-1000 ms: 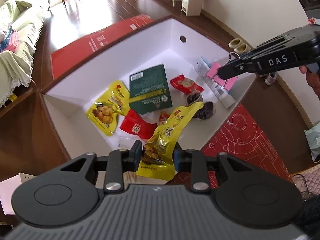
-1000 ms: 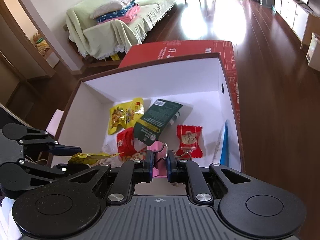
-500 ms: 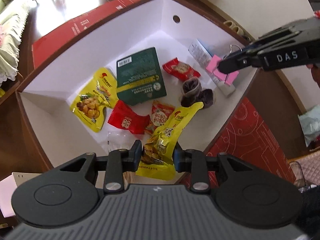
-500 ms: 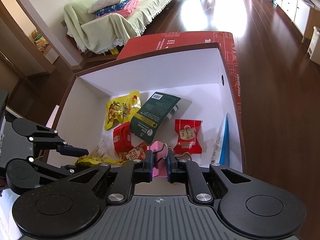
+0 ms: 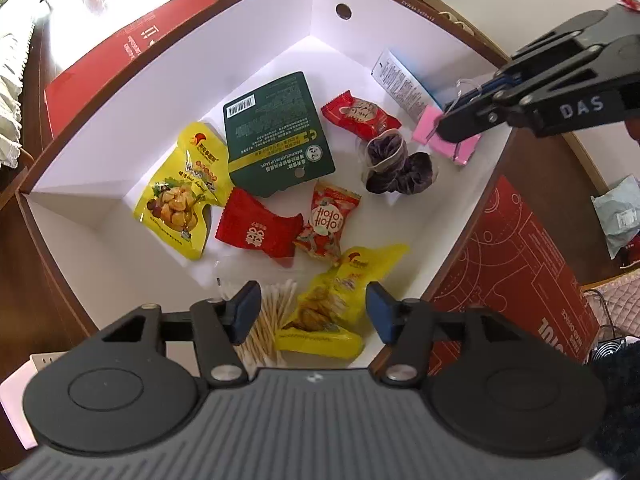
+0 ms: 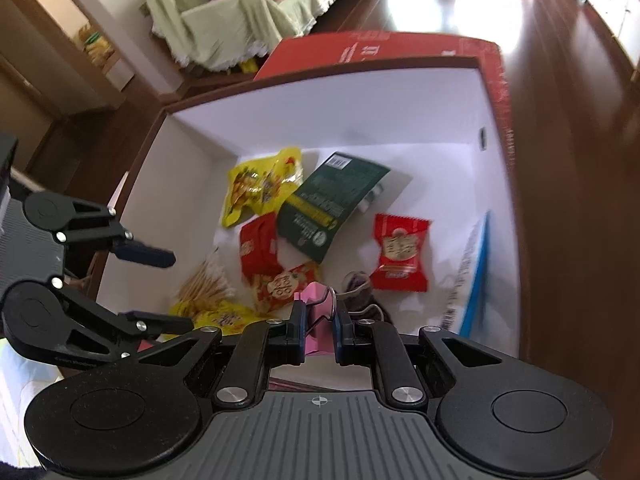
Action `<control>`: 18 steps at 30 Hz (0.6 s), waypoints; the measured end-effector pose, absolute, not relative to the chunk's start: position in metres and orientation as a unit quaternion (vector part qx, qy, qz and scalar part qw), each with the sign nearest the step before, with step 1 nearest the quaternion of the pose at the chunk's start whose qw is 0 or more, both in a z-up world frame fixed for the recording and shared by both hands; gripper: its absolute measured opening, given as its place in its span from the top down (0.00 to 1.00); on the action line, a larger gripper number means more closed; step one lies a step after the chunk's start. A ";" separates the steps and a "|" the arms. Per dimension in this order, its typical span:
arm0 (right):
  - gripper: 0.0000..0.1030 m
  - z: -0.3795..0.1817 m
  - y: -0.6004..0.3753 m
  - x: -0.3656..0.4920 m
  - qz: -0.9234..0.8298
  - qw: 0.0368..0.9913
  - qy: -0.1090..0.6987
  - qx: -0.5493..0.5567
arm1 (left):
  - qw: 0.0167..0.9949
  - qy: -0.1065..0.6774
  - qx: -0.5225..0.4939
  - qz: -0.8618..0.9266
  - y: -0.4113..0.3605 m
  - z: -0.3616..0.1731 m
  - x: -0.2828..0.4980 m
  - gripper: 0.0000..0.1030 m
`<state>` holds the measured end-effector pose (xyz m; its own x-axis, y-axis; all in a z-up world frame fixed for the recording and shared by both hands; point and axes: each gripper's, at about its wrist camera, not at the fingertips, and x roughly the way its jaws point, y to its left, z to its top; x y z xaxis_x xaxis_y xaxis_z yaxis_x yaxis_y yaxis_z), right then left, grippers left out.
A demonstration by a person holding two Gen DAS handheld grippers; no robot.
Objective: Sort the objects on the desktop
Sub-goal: 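Open left tool to drop the yellow bag while right tool releases the pink clip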
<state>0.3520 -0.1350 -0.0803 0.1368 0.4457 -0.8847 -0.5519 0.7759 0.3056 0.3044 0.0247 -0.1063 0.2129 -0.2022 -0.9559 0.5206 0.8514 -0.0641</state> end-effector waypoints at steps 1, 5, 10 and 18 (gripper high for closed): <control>0.89 -0.083 -0.133 0.353 0.335 0.748 0.571 -0.043 | 0.767 0.581 0.137 -0.236 0.025 -0.105 0.304 0.49; 0.88 -0.093 -0.125 0.360 0.341 0.728 0.595 -0.020 | 0.773 0.575 0.133 -0.234 0.027 -0.097 0.303 0.47; 0.88 -0.096 -0.122 0.364 0.329 0.727 0.603 -0.016 | 0.784 0.568 0.122 -0.219 0.031 -0.087 0.303 0.38; 0.30 -0.096 -0.122 0.360 0.318 0.728 0.605 -0.050 | 0.789 0.573 0.128 -0.184 0.035 -0.084 0.302 0.31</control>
